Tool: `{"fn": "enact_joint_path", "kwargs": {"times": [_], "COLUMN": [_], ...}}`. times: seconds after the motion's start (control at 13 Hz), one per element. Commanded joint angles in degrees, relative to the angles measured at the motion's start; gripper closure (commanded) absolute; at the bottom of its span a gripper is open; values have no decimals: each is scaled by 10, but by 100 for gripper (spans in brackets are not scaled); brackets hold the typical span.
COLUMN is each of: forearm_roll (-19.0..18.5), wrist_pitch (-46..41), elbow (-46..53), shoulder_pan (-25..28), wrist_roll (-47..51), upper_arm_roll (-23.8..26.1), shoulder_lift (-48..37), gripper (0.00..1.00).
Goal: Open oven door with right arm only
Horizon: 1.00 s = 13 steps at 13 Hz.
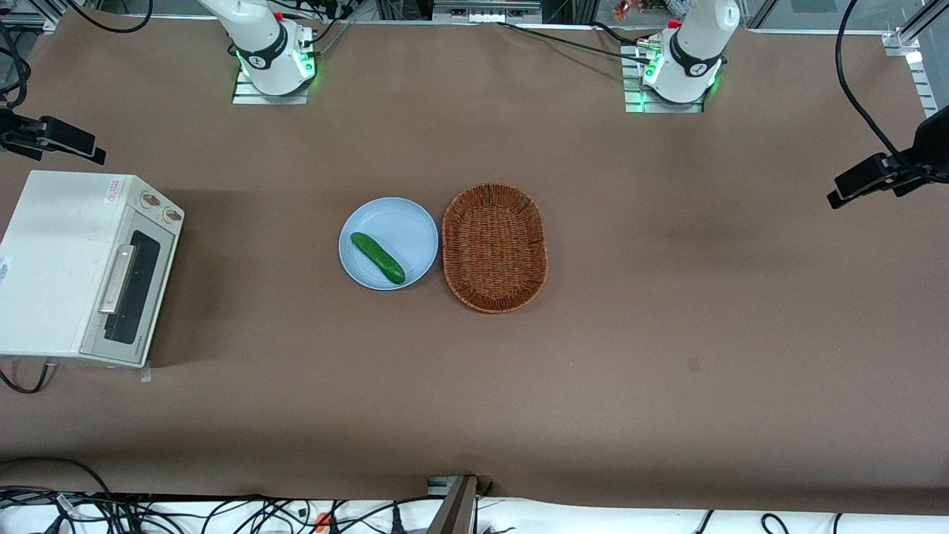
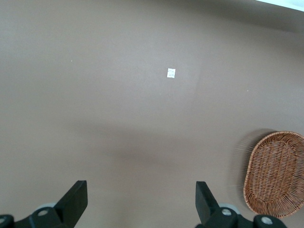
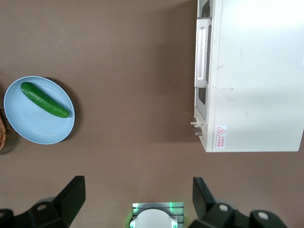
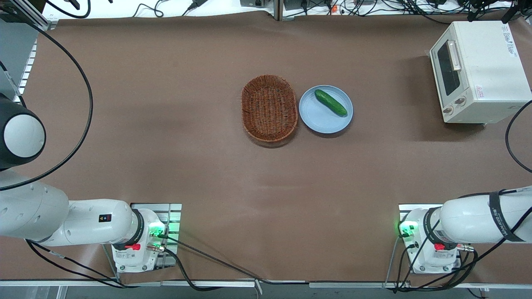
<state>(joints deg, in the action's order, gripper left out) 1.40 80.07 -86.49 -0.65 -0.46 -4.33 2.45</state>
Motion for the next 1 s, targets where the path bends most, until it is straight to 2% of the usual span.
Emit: {"fn": "enact_joint_path", "kwargs": {"times": [0.0,0.92], "forearm_roll": [-8,-6], "wrist_pitch": [2,-6], "elbow": [11,10], "shoulder_pan": [-8,-8], "wrist_roll": [2,-4], "upper_arm_roll": [12,10], "shoulder_lift": [2,4], "gripper": [0,0]}}
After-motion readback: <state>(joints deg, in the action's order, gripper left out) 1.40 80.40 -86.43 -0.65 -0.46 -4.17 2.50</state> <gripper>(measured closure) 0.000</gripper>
